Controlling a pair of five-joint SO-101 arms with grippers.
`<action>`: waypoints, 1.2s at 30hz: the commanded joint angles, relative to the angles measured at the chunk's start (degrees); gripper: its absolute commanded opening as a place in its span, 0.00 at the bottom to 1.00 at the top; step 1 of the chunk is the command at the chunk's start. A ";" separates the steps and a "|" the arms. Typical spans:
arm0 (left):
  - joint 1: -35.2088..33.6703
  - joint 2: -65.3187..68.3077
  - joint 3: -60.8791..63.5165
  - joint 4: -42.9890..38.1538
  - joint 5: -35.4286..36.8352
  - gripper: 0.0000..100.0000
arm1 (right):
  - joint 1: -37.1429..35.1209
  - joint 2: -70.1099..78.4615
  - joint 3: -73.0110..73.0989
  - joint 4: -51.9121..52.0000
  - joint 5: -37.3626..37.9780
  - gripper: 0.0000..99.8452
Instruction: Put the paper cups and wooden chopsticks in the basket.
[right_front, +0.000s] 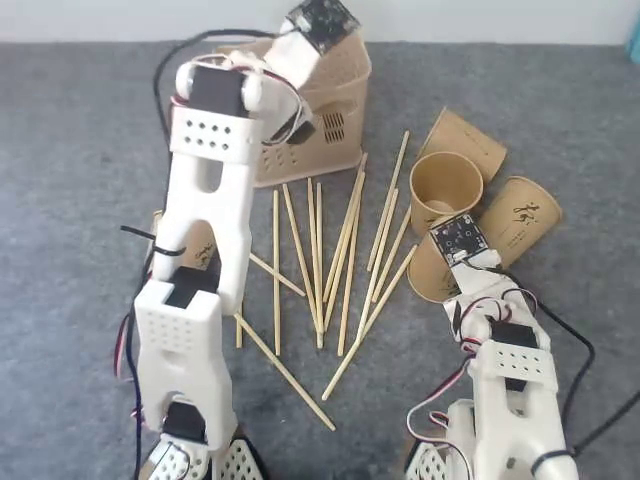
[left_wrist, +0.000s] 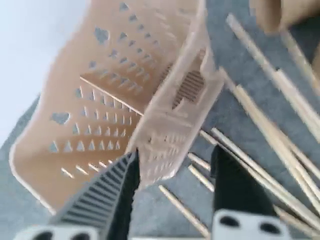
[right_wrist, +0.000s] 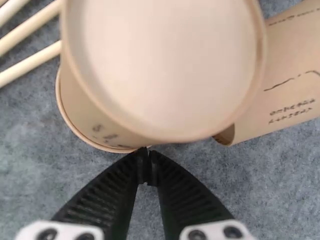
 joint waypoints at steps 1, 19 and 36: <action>-0.88 -4.40 7.96 -11.78 0.18 0.21 | -0.40 -1.27 -0.44 -1.27 0.79 0.01; 1.67 -5.10 2.33 -1.93 -2.64 0.07 | -0.48 -1.19 -0.53 -1.27 0.79 0.01; 0.18 1.32 -9.27 2.46 -4.13 0.25 | -0.40 -1.19 -0.53 -1.27 0.79 0.01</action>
